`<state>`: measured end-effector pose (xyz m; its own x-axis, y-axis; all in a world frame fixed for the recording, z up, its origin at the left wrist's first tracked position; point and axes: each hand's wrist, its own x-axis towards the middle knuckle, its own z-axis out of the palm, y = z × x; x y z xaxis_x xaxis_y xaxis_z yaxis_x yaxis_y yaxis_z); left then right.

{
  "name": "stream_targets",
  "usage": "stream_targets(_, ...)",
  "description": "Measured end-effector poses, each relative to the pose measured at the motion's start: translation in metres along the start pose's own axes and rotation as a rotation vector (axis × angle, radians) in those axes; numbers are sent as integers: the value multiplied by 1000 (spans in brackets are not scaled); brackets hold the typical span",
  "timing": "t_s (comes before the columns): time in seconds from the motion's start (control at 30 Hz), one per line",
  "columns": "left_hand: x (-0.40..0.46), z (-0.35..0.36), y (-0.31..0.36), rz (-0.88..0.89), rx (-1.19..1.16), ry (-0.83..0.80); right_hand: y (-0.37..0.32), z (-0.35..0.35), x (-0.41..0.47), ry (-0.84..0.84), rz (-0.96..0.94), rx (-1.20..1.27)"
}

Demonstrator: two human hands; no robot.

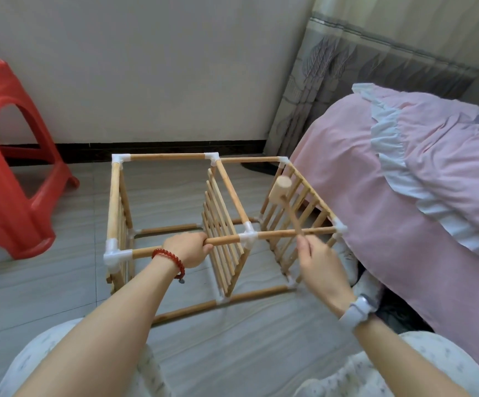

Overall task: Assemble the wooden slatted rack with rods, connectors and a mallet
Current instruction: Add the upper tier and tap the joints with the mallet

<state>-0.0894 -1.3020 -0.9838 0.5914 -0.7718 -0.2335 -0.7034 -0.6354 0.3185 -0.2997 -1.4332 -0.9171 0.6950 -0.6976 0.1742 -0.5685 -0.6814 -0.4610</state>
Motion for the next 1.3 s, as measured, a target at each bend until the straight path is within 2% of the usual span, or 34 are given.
stream_targets(0.1, 2, -4, 0, -7, -3, 4, -35, -74, 23, 396, -212, 201)
stream_targets(0.17, 0, -3, 1, -12, 6, 14, -41, -65, 15, 568, -250, 297)
stream_targets(0.2, -1, 0, 2, -17, 18, 34, -33, -40, 4, 503, -181, 281)
stream_targets(0.23, -4, 4, 3, -20, 41, 62, -23, -8, -9, 297, -67, 247)
stream_targets(0.3, -11, 14, 4, -22, 102, 147, 3, 53, -30, -197, 99, -21)
stream_targets(0.33, -12, 20, 4, -30, 125, 198, 10, 64, -31, -261, 119, -107)
stream_targets(0.37, -14, 25, 5, -31, 150, 245, 11, 58, -27, -228, 107, -130)
stream_targets(0.47, -16, 31, 3, -38, 222, 388, -12, -2, 8, 24, -34, 72)
stream_targets(0.53, -17, 37, 3, -49, 245, 404, -29, -43, 22, 228, -151, 227)
stream_targets(0.6, -15, 40, 5, -60, 231, 398, -34, -44, 14, 424, -190, 360)
stream_targets(0.63, -14, 40, 6, -67, 215, 398, -28, -27, 6, 429, -153, 356)
stream_targets(0.67, -12, 40, 7, -66, 215, 411, -20, -3, -4, 312, -67, 340)
stream_targets(0.73, -12, 43, 8, -63, 223, 416, -1, 48, -25, -131, 47, 29)
stream_targets(0.77, -13, 45, 9, -70, 228, 405, 2, 56, -27, -261, 29, -110)
stream_targets(0.8, -14, 48, 10, -73, 235, 390, 2, 51, -21, -257, -2, -170)
stream_targets(0.83, -16, 51, 12, -73, 246, 377, -3, 33, -12, -210, -11, -126)
stream_targets(0.97, -16, 44, 13, -97, 257, 385, -46, -60, 33, 288, -184, 316)
stream_targets(1.03, -16, 43, 13, -100, 245, 384, -46, -50, 22, 474, -231, 386)
stream_targets(1.07, -16, 43, 13, -96, 230, 383, -34, -25, 9, 433, -173, 357)
stream_targets(1.1, -16, 44, 12, -86, 229, 381, -20, 7, -7, 284, -68, 327)
stream_targets(1.17, -17, 44, 11, -71, 205, 371, 6, 59, -33, -140, 107, 81)
stream_targets(1.2, -17, 44, 12, -66, 188, 365, 12, 64, -35, -190, 119, 3)
stream_targets(1.23, -19, 47, 14, -55, 190, 360, 13, 55, -32, -159, 125, 13)
stream_targets(1.3, -19, 46, 15, -50, 198, 375, -3, 14, -6, 28, 56, 188)
